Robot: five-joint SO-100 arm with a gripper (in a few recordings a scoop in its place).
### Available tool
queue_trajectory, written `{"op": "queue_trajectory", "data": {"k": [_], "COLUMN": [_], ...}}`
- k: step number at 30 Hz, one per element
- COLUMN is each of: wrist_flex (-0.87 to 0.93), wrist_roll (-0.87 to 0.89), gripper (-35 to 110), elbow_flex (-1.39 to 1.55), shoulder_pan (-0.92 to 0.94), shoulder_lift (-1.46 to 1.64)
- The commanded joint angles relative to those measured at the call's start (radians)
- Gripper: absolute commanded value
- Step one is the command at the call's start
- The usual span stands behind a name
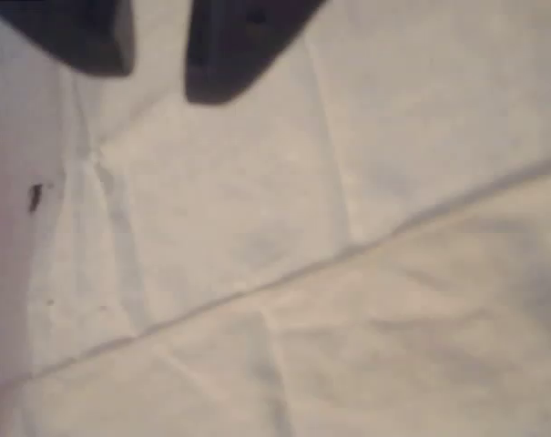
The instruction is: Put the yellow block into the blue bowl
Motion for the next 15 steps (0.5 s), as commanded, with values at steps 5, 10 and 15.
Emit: {"op": "queue_trajectory", "data": {"k": [5, 10, 15], "wrist_flex": [-0.193, -0.23, -0.239], "wrist_roll": [-0.141, -0.252, -0.285], "gripper": [0, 0, 0], "elbow_flex": [0.304, 0.468, 0.583], "shoulder_pan": [-0.003, -0.002, 0.009], "shoulder_lift": [0.08, 0.094, 0.094]}}
